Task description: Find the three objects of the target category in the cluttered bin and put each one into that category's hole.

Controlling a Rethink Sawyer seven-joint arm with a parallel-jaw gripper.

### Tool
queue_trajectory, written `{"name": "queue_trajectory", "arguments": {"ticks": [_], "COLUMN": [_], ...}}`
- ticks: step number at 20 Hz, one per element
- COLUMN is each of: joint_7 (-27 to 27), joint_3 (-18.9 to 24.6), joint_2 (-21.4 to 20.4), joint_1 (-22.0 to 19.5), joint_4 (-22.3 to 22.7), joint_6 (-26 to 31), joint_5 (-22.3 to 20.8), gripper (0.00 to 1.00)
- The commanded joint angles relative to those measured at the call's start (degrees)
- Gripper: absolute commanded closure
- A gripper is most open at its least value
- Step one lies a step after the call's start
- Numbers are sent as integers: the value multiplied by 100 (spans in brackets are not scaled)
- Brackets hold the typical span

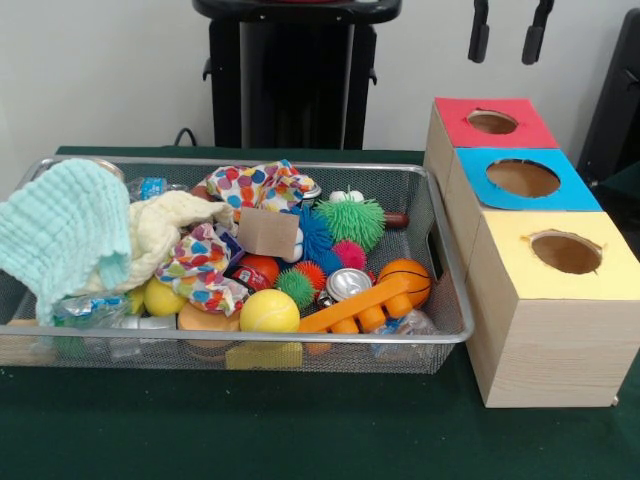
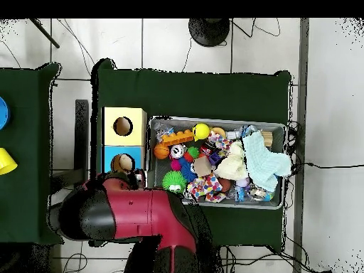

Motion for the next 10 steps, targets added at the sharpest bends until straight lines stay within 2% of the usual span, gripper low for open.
{"name": "queue_trajectory", "arguments": {"ticks": [1, 5, 10], "joint_7": [430, 1016, 1113], "joint_3": [510, 103, -49], "joint_2": [-21, -273, -302], "joint_1": [-177, 99, 182], "joint_4": [113, 335, 320], "joint_6": [520, 584, 525], "joint_5": [131, 196, 136], "gripper": [0, 0, 0]}}
